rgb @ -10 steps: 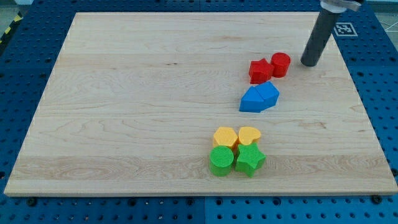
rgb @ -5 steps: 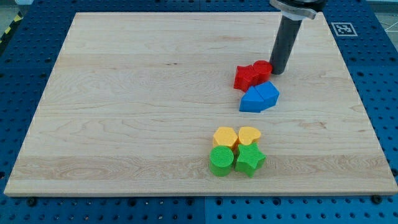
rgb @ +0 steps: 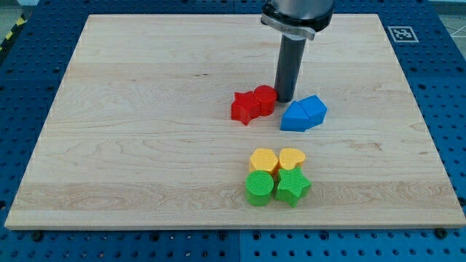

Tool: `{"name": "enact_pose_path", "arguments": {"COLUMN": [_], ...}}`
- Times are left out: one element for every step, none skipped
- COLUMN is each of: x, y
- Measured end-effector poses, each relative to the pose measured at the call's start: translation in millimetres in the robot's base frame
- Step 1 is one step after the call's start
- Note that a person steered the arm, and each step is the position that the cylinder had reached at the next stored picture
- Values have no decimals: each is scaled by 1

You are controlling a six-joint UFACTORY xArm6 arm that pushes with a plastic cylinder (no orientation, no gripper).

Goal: Push the red circle along with the red star to the center

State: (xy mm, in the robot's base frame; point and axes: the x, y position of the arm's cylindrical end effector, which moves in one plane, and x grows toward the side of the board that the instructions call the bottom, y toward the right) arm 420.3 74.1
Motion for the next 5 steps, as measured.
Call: {"name": "enact_pose_path", "arguments": {"x": [16,22,22,19,9], "y": [-7,-14,-15,-13,1]}}
